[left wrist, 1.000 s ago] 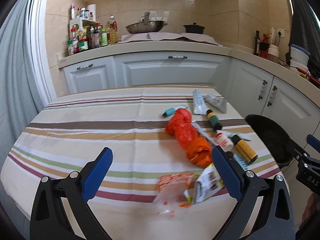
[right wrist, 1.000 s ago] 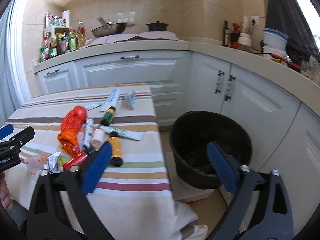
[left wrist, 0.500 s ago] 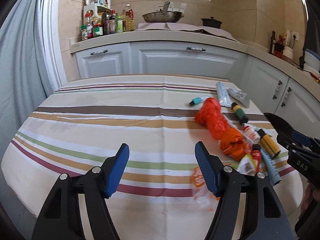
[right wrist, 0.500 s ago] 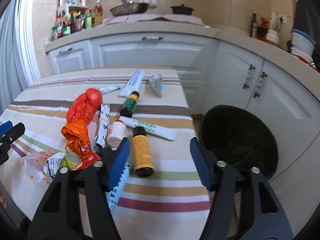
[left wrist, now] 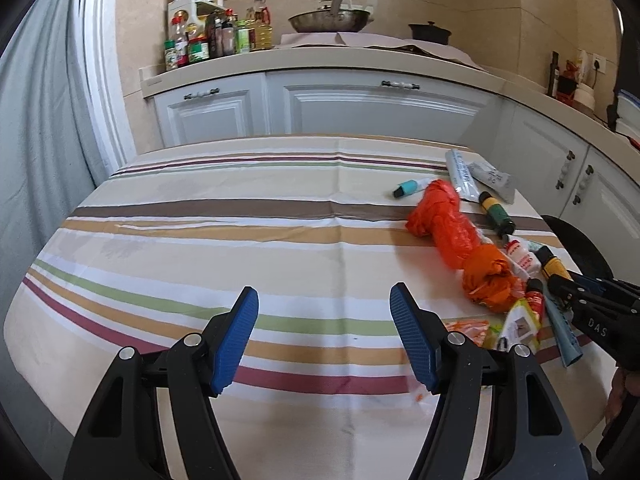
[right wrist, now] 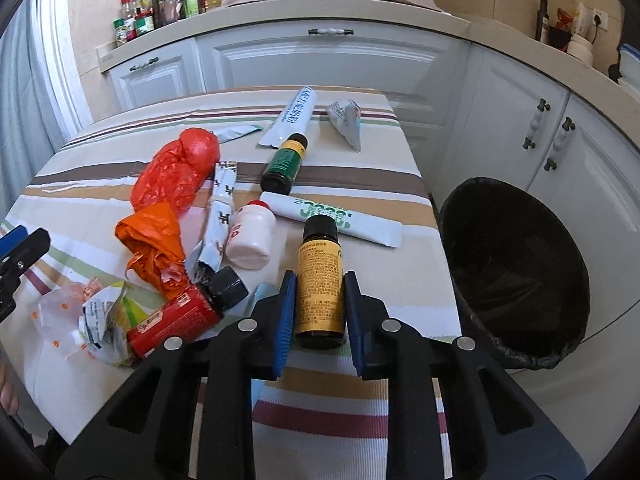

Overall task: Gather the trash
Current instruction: 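Close the right gripper around the amber bottle with yellow label, then carry amber bottle toward bin with right gripper while left gripper grasps clear bag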

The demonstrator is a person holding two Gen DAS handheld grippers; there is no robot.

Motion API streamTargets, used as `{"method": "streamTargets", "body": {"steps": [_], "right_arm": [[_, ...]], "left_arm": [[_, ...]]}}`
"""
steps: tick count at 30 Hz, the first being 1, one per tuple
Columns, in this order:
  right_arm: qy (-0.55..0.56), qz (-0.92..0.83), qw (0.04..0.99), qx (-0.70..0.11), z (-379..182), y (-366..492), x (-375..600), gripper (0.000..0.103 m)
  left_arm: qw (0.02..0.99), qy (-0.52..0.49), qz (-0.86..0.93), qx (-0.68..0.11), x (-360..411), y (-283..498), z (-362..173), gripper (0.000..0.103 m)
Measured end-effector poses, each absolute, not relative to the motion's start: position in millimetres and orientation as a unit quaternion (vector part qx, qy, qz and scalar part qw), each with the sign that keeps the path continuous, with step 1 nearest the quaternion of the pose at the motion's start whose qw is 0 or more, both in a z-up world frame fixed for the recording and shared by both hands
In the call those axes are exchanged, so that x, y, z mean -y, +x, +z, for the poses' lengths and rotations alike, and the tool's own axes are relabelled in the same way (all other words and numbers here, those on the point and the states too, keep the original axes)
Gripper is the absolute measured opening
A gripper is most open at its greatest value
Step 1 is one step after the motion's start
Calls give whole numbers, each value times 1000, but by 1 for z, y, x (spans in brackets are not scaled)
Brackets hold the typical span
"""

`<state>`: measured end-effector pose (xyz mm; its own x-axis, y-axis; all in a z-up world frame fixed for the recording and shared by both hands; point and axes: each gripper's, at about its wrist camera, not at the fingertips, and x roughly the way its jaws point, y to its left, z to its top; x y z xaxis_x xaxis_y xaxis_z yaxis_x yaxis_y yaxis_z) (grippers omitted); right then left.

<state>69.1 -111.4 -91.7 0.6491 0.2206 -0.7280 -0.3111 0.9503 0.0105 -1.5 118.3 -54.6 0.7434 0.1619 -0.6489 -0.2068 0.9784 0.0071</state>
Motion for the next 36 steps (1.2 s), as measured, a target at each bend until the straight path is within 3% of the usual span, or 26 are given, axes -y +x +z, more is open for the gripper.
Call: {"method": "streamTargets", "body": {"steps": [28, 33, 36], "right_arm": [[-24, 87, 935, -342, -79, 4, 188, 23], [-18, 83, 935, -344, -83, -2, 191, 23], [-18, 81, 935, -344, -84, -4, 191, 23]], "left_arm": [[937, -5, 53, -345, -69, -35, -60, 69], [935, -8, 37, -352, -68, -33, -69, 58], [933, -17, 22, -359, -68, -31, -75, 44]]}}
